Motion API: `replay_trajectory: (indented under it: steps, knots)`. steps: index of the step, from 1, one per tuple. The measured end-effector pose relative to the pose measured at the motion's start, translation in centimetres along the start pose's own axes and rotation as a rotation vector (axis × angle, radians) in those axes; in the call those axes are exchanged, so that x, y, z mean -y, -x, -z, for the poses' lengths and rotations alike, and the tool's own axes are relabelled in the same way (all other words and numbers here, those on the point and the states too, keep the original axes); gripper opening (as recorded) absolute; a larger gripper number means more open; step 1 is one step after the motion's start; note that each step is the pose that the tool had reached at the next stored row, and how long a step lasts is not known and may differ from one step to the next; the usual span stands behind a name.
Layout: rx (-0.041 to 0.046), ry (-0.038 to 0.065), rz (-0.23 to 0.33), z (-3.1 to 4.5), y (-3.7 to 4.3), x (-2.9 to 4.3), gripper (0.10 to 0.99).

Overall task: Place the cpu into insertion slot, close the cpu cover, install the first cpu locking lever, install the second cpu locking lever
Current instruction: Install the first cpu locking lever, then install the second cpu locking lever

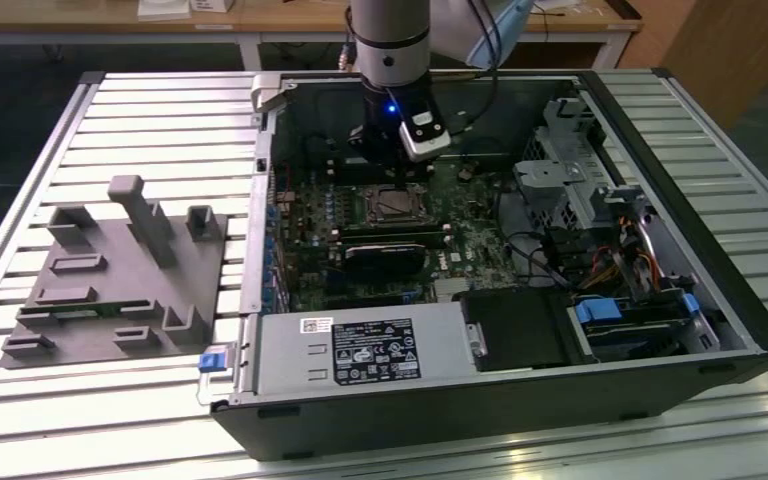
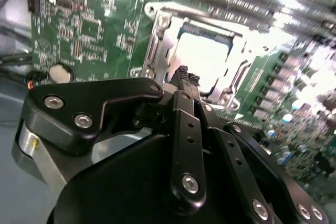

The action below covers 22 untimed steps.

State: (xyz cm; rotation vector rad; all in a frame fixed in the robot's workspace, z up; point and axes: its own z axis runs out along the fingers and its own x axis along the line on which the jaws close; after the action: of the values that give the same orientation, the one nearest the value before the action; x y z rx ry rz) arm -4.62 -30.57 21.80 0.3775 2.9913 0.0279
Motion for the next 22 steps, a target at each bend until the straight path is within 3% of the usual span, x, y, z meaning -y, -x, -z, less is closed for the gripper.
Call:
replay_trajectory:
  steps: [3,6,8,22]
  knots:
    - [-0.0020,-0.017,0.002,-0.03,0.12,0.47,0.106]
    - [-0.0110,-0.034,0.004,-0.08,0.20,0.81,0.106]
    - [-0.0165,-0.039,0.004,-0.12,0.22,0.93,0.106]
    - [-0.0184,-0.042,0.005,-0.15,0.30,1.26,0.106]
